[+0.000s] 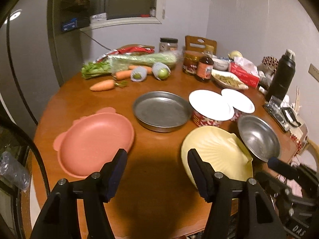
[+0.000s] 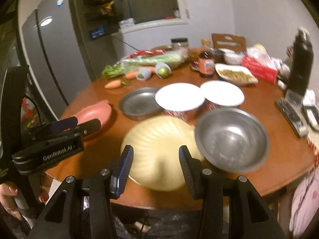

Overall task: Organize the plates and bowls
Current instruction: 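Move the left gripper to the cream shell plate rim and grasp it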

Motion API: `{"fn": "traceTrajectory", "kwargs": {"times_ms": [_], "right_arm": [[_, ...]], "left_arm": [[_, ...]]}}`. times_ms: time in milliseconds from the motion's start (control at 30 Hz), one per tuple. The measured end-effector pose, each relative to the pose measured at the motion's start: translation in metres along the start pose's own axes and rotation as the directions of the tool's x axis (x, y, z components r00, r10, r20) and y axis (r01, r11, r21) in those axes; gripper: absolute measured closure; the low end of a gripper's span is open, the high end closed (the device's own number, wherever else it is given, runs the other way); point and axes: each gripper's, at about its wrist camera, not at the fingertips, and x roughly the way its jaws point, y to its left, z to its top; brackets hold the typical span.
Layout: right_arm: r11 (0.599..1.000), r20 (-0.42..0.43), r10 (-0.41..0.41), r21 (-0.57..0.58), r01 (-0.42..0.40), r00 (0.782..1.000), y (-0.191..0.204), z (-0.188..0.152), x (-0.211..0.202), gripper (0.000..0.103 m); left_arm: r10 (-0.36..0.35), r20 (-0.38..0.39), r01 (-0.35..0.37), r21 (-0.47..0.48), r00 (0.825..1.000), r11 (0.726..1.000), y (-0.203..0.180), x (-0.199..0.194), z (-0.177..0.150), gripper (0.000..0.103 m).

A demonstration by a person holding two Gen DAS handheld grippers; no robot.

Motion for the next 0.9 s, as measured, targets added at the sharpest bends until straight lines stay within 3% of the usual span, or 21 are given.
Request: {"fn": "traceTrajectory", "kwargs": {"times_ms": [467,733,800,900], "right_arm": [[0.988,-0.12,-0.03,0.144,0.047,0.992,-0.041,-0.035,0.032,0.054],[0.988,-0.126,-0.029,0.149,0.048,0.992,-0.042,-0.035,0.05,0.054],[0.99,-0.121,-0.029,0.135,0.045,0.992,-0.041,-0.034,0.053,0.054],[0.992,-0.107,-0.041,0.115,0.053,0.993,-0.038,-0.031,0.057,0.056]], "left_arm": [[-0.023,-0.087,0.03,0.084,0.996,0.996,-0.031,0.063,0.009,0.04],[-0.068,-0.102,0.078,0.098,0.993,0.992,-0.037,0.087,0.013,0.041],[-0.075,-0.108,0.086,0.105,0.991,0.991,-0.039,0.091,0.012,0.045],[-0.103,-0.134,0.118,0.111,0.986,0.987,-0.044,0.098,0.009,0.065]]}}
